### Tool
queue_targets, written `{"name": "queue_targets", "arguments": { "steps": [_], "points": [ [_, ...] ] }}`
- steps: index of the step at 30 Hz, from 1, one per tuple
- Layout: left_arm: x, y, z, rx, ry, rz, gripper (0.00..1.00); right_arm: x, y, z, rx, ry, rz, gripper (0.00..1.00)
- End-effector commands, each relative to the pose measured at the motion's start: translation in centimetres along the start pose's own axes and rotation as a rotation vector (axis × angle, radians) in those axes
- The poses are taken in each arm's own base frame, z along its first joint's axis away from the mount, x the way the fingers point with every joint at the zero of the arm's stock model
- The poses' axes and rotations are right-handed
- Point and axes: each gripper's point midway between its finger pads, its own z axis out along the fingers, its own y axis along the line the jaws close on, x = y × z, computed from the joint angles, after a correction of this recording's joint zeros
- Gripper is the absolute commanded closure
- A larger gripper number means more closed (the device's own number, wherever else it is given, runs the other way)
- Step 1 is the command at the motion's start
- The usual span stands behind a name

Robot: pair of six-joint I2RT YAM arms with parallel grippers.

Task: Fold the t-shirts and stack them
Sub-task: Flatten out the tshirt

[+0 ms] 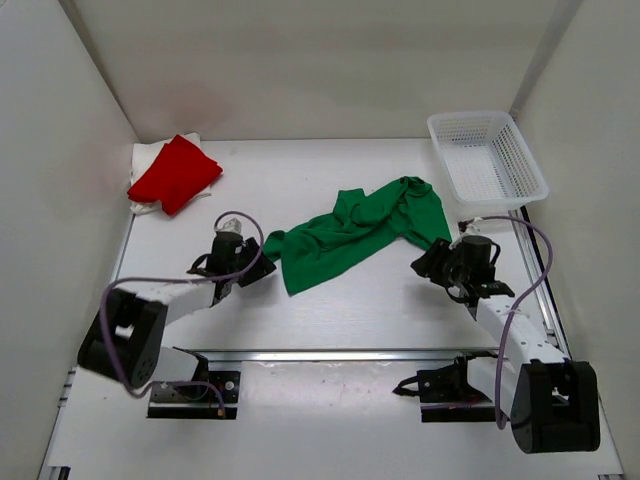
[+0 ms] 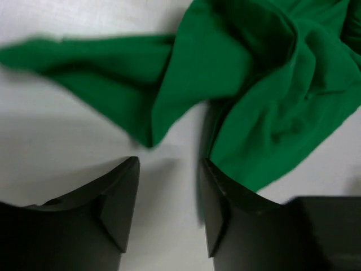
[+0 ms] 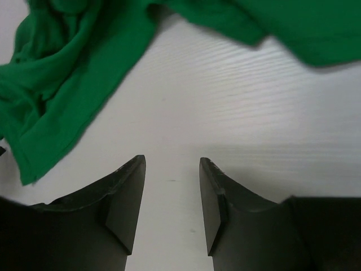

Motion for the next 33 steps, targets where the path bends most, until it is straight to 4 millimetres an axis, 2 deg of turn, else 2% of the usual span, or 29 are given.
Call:
{"name": "queue_targets", "arguments": {
  "steps": [1,2,3,4,6,7,8,9,10,11,12,14,16,17,18,19,20,21,22,23,24,25,26,27,29,30,31,33],
  "points": [
    [-4.0,-1.2,2.5,0.020,-0.088,-0.027,0.45,-1.5,-1.9,-0.1,0.058,-0.080,0.045,0.58],
    [-5.1,-0.1,3.8,-0.024,-0.091,-0.044,0.47,-1.5,-1.8,-0.1,0.047,-0.084,0.044,0.58],
    [-5.5,0.8,5.0,-0.063,-0.072,-0.040,0.50,-1.6,-2.8,-0.1,0.073,-0.088,0.078,0.58],
    [-6.6,1.7,5.6,-0.080,-0.083,-0.072,0.54,-2.0,-2.5,-0.2,0.052,-0.103,0.080,0.58],
    [-9.9,3.7,6.7,-0.075,-0.120,-0.186,0.57,-1.8,-2.2,-0.1,0.041,-0.101,0.079,0.58],
    [-10.7,3.5,6.8,-0.059,-0.130,-0.212,0.59,-1.5,-1.6,0.0,0.031,-0.092,0.067,0.57],
    [-13.4,3.8,6.6,-0.069,-0.187,-0.222,0.59,-1.4,-2.1,0.0,0.057,-0.095,0.067,0.57],
    [-15.9,3.1,6.4,-0.064,-0.228,-0.212,0.58,-0.6,-1.5,0.2,0.050,-0.071,0.055,0.57],
    [-16.5,3.4,6.2,-0.091,-0.226,-0.200,0.56,-0.1,-1.1,0.3,0.036,-0.059,0.055,0.57],
    [-19.3,2.4,5.6,-0.071,-0.269,-0.177,0.55,-0.2,-0.5,0.4,0.012,-0.060,0.050,0.57],
    [-20.8,1.0,4.8,-0.056,-0.292,-0.158,0.54,0.2,-0.4,0.5,0.013,-0.047,0.049,0.57],
    [-21.7,-0.1,3.2,-0.047,-0.327,-0.127,0.52,0.4,-0.1,0.7,0.014,-0.042,0.044,0.57],
    [-19.3,-2.6,1.5,-0.014,-0.325,-0.067,0.54,0.8,0.1,0.8,0.017,-0.039,0.024,0.56],
    [-17.7,-2.8,0.8,-0.010,-0.310,-0.061,0.61,0.6,0.0,0.7,0.013,-0.043,0.031,0.57],
    [-15.3,-4.3,1.0,0.022,-0.271,-0.026,0.73,0.9,0.4,0.7,-0.006,-0.031,0.030,0.57],
    [-12.4,-5.3,0.8,0.040,-0.232,0.014,0.81,0.7,0.4,0.6,-0.013,-0.038,0.033,0.58],
    [-10.4,-5.4,0.5,0.047,-0.200,0.023,0.94,0.3,0.2,0.4,-0.002,-0.052,0.036,0.63],
    [-8.4,-6.4,0.4,0.076,-0.172,0.031,0.99,0.3,0.4,0.4,-0.003,-0.046,0.017,0.68],
    [-6.2,-6.1,0.2,0.097,-0.141,0.022,0.97,-0.1,0.4,0.2,0.003,-0.058,0.002,0.73],
    [-4.5,-5.6,0.0,0.106,-0.118,0.015,0.97,0.5,0.2,0.1,0.018,-0.036,-0.003,0.84],
    [-3.0,-5.1,-0.2,0.131,-0.084,-0.004,0.91,0.7,0.4,0.0,0.016,-0.022,-0.001,0.96],
    [-1.6,-4.9,-0.5,0.143,-0.053,-0.003,0.87,0.4,0.5,-0.2,0.012,-0.025,-0.012,1.00],
    [-1.2,-4.6,-0.5,0.122,-0.059,0.006,0.89,0.4,0.5,-0.2,0.010,-0.024,-0.012,1.00],
    [0.0,-4.4,-0.8,0.112,-0.046,0.024,0.91,0.4,0.5,-0.2,0.009,-0.027,-0.022,1.00],
    [1.3,-4.1,-1.1,0.114,-0.028,0.013,0.90,0.9,0.8,-0.2,-0.004,-0.012,-0.029,1.00],
    [1.6,-3.8,-1.1,0.108,-0.030,0.010,0.86,0.8,0.8,-0.3,-0.007,-0.015,-0.033,1.00],
    [1.8,-3.9,-1.2,0.109,-0.030,-0.001,0.74,1.0,1.1,-0.3,-0.017,-0.010,-0.032,1.00],
    [2.7,-3.7,-1.1,0.102,-0.008,-0.024,0.67,1.1,1.2,-0.2,-0.023,-0.007,-0.032,1.00]
  ]
}}
